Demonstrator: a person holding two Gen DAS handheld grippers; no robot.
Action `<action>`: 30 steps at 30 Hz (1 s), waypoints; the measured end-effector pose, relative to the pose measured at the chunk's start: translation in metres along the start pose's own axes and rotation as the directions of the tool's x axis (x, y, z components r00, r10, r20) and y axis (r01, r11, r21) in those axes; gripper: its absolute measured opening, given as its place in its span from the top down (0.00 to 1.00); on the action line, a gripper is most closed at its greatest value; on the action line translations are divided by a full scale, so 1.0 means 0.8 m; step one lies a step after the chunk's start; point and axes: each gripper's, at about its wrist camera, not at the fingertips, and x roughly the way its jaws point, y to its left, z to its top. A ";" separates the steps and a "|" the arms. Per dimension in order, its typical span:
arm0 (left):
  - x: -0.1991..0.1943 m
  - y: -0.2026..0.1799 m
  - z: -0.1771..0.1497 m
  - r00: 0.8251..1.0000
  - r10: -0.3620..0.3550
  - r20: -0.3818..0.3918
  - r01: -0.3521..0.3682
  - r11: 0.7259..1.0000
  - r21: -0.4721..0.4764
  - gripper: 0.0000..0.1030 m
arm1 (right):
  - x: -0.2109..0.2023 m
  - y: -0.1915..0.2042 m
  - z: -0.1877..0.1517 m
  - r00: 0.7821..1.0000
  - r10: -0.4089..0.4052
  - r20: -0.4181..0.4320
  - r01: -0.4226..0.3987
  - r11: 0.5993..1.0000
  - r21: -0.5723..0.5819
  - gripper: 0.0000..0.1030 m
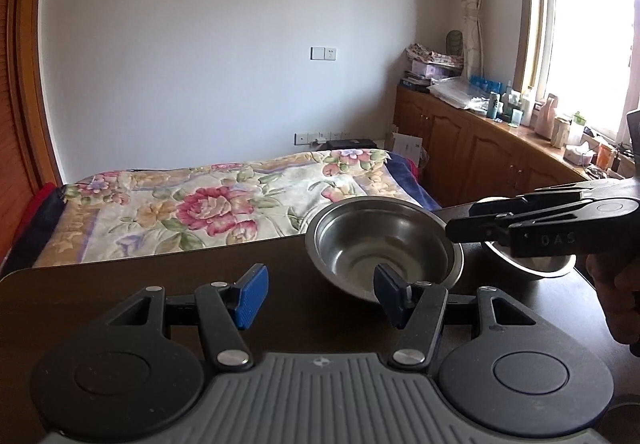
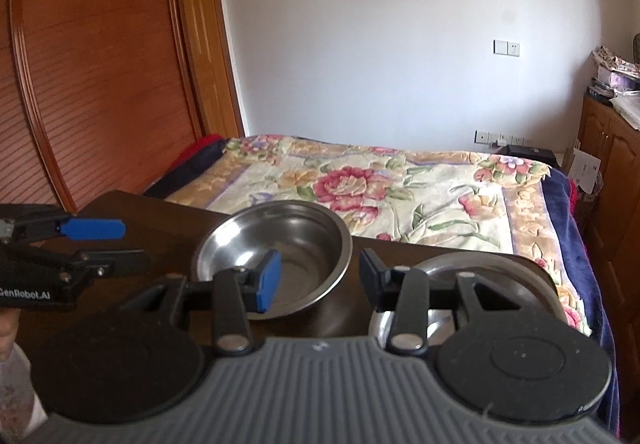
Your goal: Organize plates and bowls
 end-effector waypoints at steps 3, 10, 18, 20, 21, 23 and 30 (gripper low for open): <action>0.012 0.002 0.004 1.000 -0.013 -0.014 0.013 1.000 -0.013 0.17 | 0.010 -0.002 0.003 1.000 0.007 -0.023 -0.007 1.000 0.002 0.56; 0.034 0.005 0.008 0.999 -0.033 -0.042 0.032 0.999 -0.039 0.21 | 0.034 -0.006 0.007 0.998 -0.013 -0.064 0.012 1.000 -0.011 0.56; 0.043 0.006 0.006 0.997 -0.040 -0.063 0.037 0.998 -0.043 0.25 | 0.040 0.000 0.005 0.996 0.002 -0.088 -0.004 1.000 -0.021 0.56; 0.045 0.006 0.006 0.996 -0.044 -0.074 0.042 0.998 -0.040 0.30 | 0.042 0.004 0.004 0.995 0.004 -0.101 -0.007 1.000 -0.028 0.56; 0.046 0.006 0.005 0.996 -0.051 -0.077 0.048 0.998 -0.041 0.31 | 0.043 0.006 0.003 0.995 0.003 -0.103 -0.007 0.999 -0.033 0.56; 0.047 0.007 0.007 0.994 -0.067 -0.081 0.062 0.997 -0.052 0.35 | 0.045 0.007 0.002 0.994 0.004 -0.113 -0.008 0.999 -0.040 0.56; 0.045 0.004 0.005 0.995 -0.054 -0.088 0.051 0.998 -0.036 0.51 | 0.046 0.006 0.002 0.993 0.023 -0.117 -0.026 0.999 -0.028 0.72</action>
